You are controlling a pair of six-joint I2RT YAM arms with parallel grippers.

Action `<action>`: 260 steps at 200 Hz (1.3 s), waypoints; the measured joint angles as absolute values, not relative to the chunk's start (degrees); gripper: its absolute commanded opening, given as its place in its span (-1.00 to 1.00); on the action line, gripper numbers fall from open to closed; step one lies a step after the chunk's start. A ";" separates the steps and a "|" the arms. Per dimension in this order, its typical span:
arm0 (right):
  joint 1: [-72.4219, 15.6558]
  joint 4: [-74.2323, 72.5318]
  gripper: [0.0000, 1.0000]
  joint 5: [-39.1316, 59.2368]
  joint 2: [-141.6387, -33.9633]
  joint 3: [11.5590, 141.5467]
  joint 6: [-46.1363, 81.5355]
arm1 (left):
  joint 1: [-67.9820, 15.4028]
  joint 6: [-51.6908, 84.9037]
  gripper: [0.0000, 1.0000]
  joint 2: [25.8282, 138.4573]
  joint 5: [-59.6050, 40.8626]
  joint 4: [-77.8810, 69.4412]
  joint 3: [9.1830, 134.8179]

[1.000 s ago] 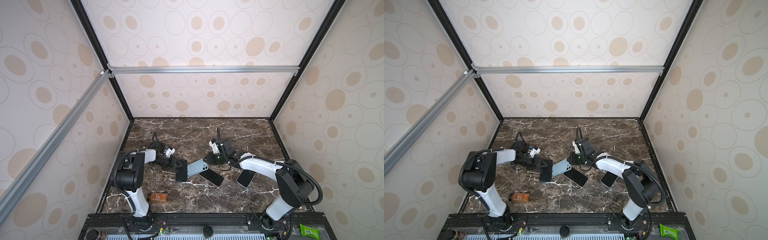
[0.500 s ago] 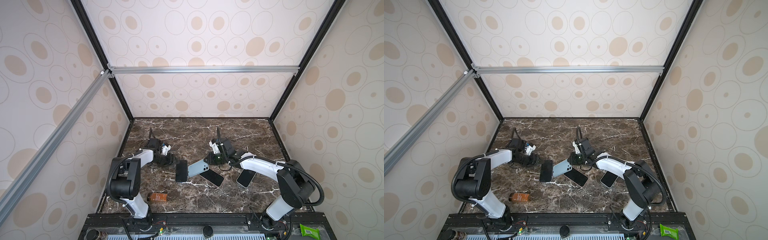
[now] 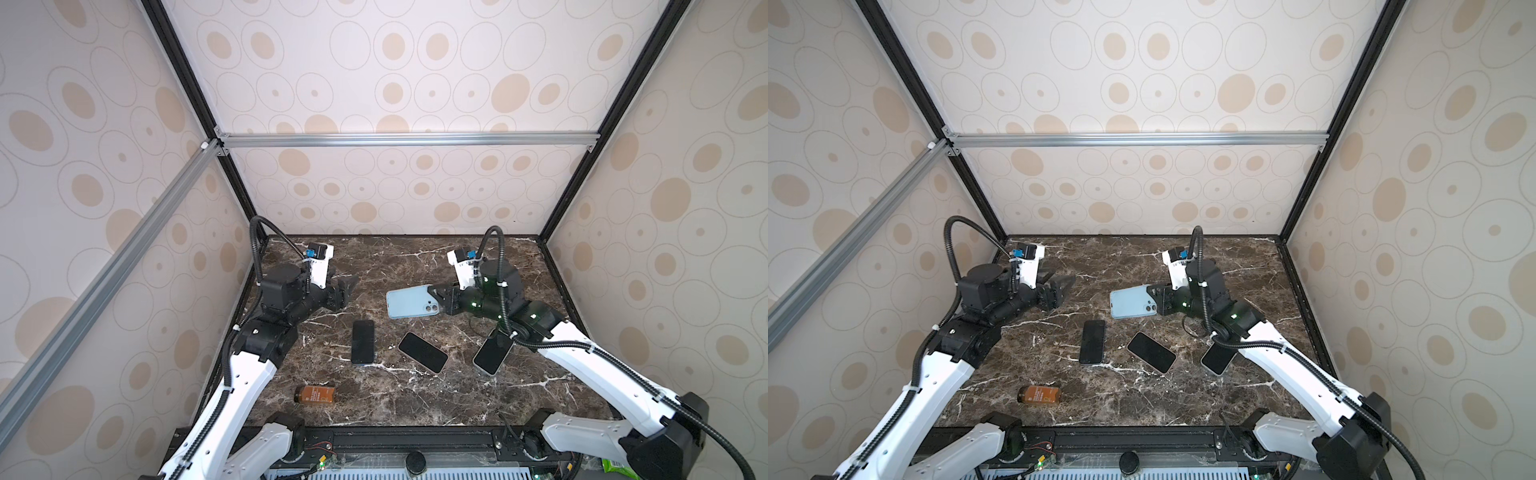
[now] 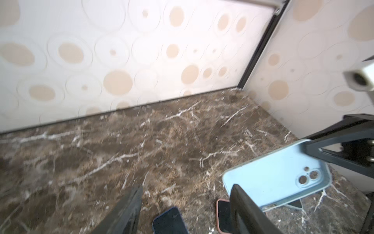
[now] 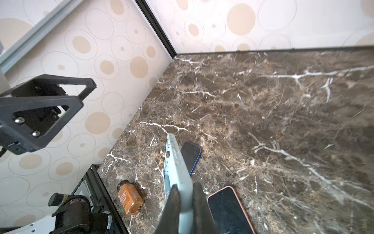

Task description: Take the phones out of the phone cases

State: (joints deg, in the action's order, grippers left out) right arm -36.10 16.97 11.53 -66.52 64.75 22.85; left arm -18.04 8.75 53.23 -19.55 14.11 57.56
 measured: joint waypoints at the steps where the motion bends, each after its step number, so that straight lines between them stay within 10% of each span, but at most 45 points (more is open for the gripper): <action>1: -36.07 17.39 -1.00 11.46 -66.50 65.28 22.61 | -18.17 8.71 0.38 53.23 -19.55 14.09 57.69; 168: -29.74 55.92 -1.00 31.88 -72.79 91.22 6.07 | -41.93 -5.10 0.14 66.76 -26.37 19.79 69.25; 260: -29.54 58.76 -1.00 35.09 -73.08 91.42 2.42 | -44.38 -9.13 -0.38 72.53 -27.57 25.30 72.18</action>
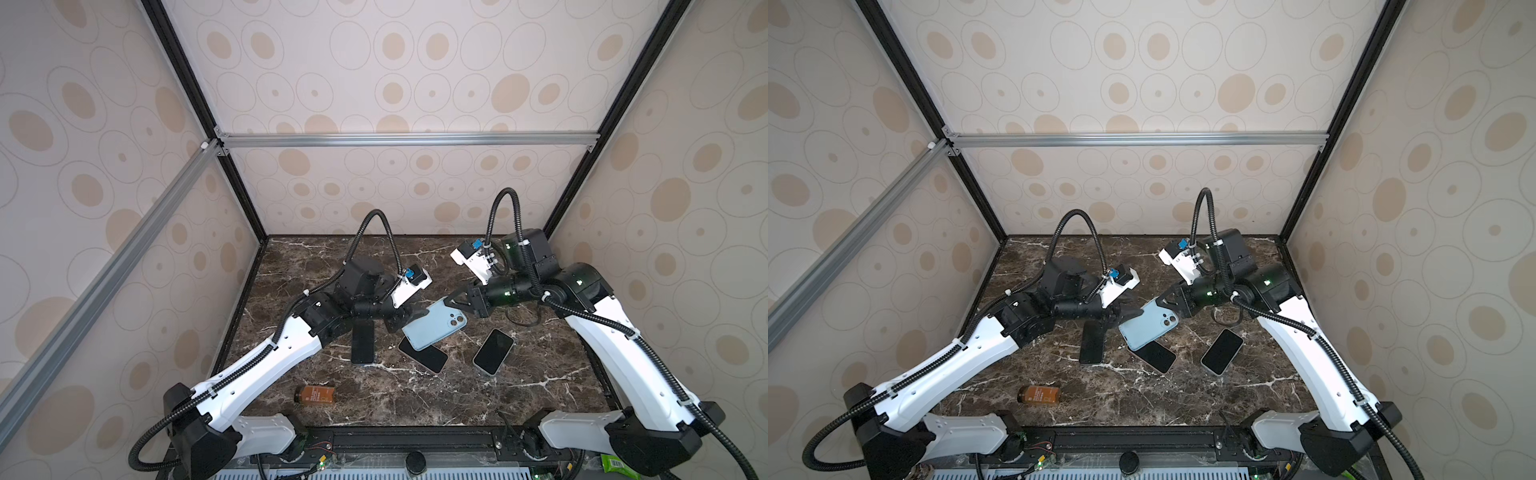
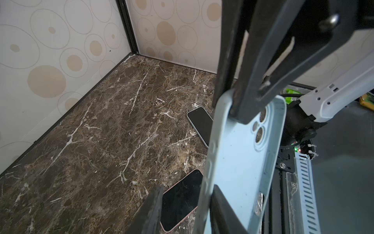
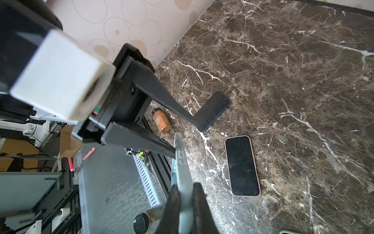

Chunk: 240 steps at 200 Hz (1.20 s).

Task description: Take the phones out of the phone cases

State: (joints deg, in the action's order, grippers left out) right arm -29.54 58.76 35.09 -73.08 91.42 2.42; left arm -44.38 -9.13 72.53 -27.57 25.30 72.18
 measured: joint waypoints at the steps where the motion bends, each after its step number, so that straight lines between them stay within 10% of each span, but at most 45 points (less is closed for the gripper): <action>1: -29.54 58.76 -1.00 35.09 -73.08 91.42 2.39 | -44.38 -9.17 -0.38 72.55 -27.59 25.32 72.20; 107: -29.54 58.92 -1.00 34.96 -73.08 91.42 0.84 | -44.80 -10.92 -1.00 72.90 -29.47 27.11 72.75; 161: -29.54 50.26 0.07 34.70 -71.66 87.59 5.96 | -44.88 -8.60 -1.00 72.75 -21.08 25.39 72.62; 240: -31.68 23.14 0.43 15.29 -63.44 66.24 20.29 | -37.36 6.11 -1.00 74.76 -7.40 17.21 66.87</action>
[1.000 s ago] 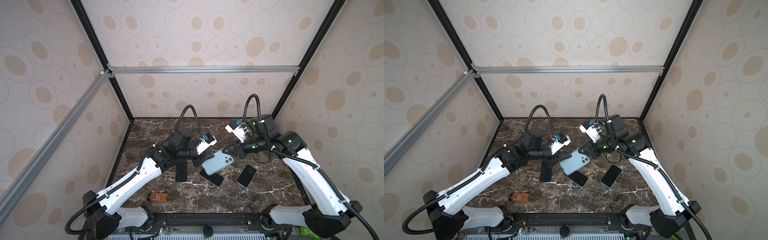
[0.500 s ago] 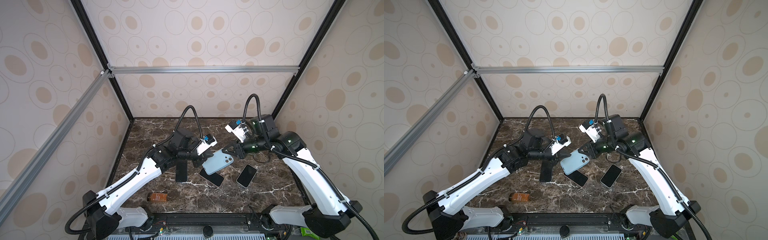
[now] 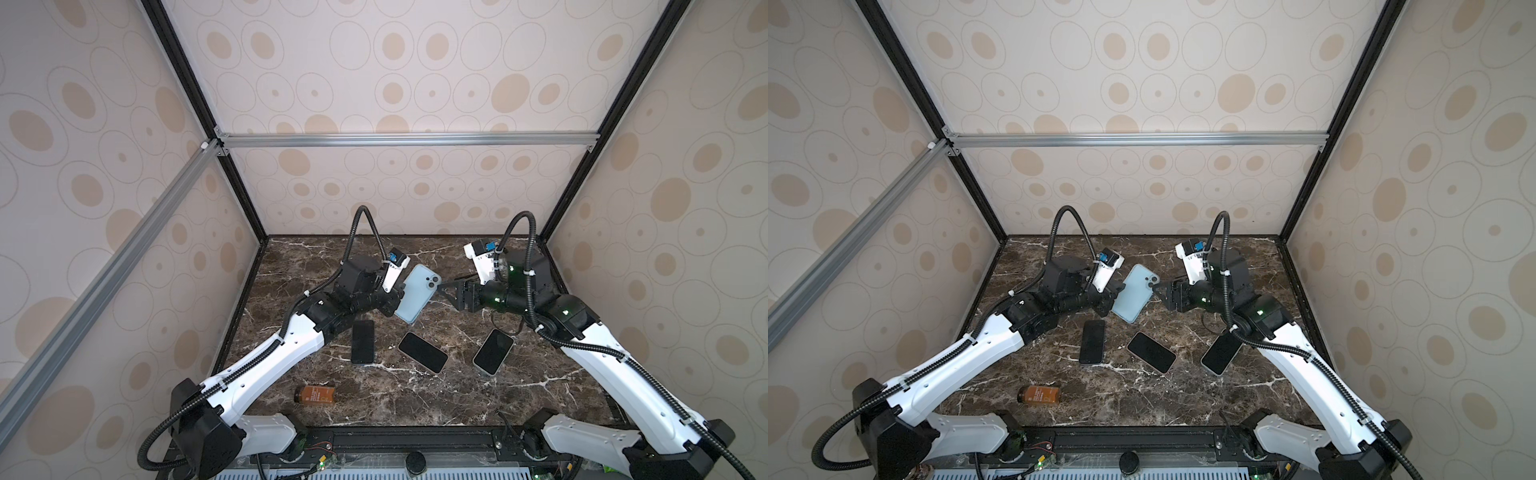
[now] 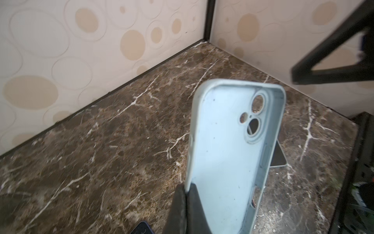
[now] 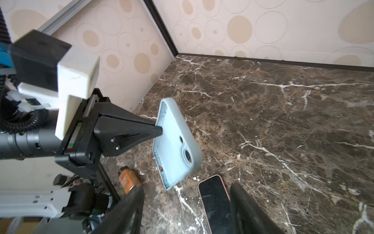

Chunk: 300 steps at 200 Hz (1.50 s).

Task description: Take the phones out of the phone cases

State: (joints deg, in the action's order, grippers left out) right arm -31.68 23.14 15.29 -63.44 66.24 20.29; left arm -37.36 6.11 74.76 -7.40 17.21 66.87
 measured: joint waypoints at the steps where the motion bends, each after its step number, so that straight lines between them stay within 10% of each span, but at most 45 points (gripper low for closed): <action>1: -31.83 22.65 0.43 14.96 -63.53 65.89 20.56 | -36.95 6.50 -1.00 74.96 -7.31 17.12 66.74; 300: -40.80 9.08 0.47 7.09 -113.47 83.68 33.58 | -11.11 20.40 -1.00 110.96 -16.73 20.34 75.42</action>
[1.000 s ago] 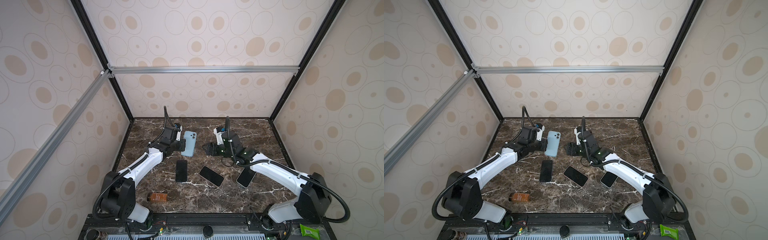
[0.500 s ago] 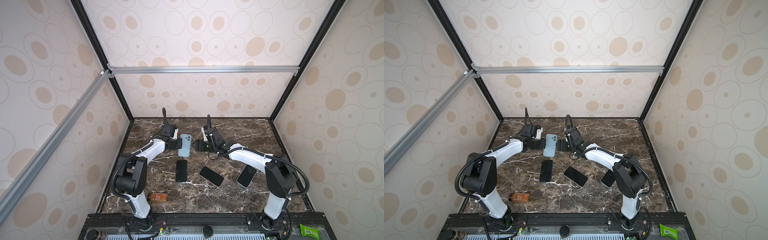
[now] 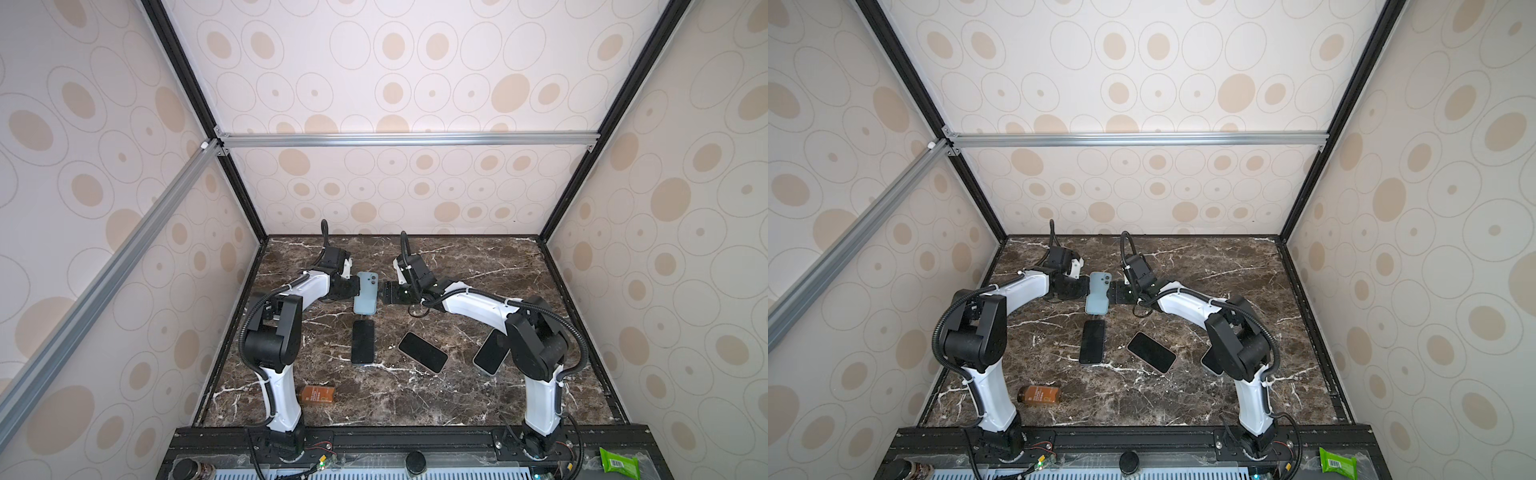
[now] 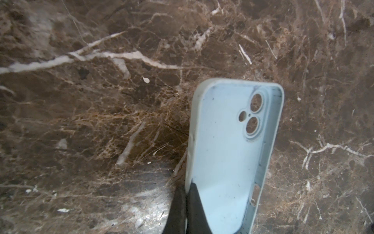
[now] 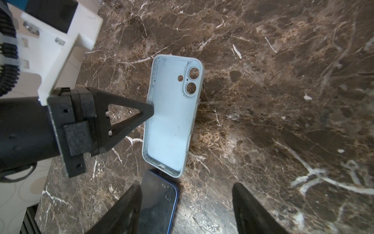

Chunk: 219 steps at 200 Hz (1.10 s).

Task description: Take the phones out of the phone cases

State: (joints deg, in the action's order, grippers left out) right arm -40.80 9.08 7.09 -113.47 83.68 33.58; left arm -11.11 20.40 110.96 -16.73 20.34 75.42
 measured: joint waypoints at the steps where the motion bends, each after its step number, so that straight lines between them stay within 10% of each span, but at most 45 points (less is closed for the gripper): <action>1: -40.80 9.10 0.47 7.09 -113.47 83.68 33.56 | -11.09 20.40 -1.00 111.00 -16.73 20.36 75.46; 80: -40.80 10.94 0.46 7.73 -113.47 83.68 32.08 | -9.37 20.40 -1.00 115.44 -17.78 21.91 78.28; 165: -40.80 12.19 0.46 7.05 -112.14 82.13 30.28 | -9.37 20.93 -0.27 116.55 -18.59 21.96 78.74; 219: -40.77 17.32 0.55 4.19 -98.56 73.76 26.57 | -10.87 19.90 0.54 105.19 -17.28 22.37 75.00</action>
State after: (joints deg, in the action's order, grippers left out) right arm -40.77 17.32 4.19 -98.56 73.76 26.57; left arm -10.87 19.90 105.19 -17.28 22.37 75.00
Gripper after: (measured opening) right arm 0.773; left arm 0.714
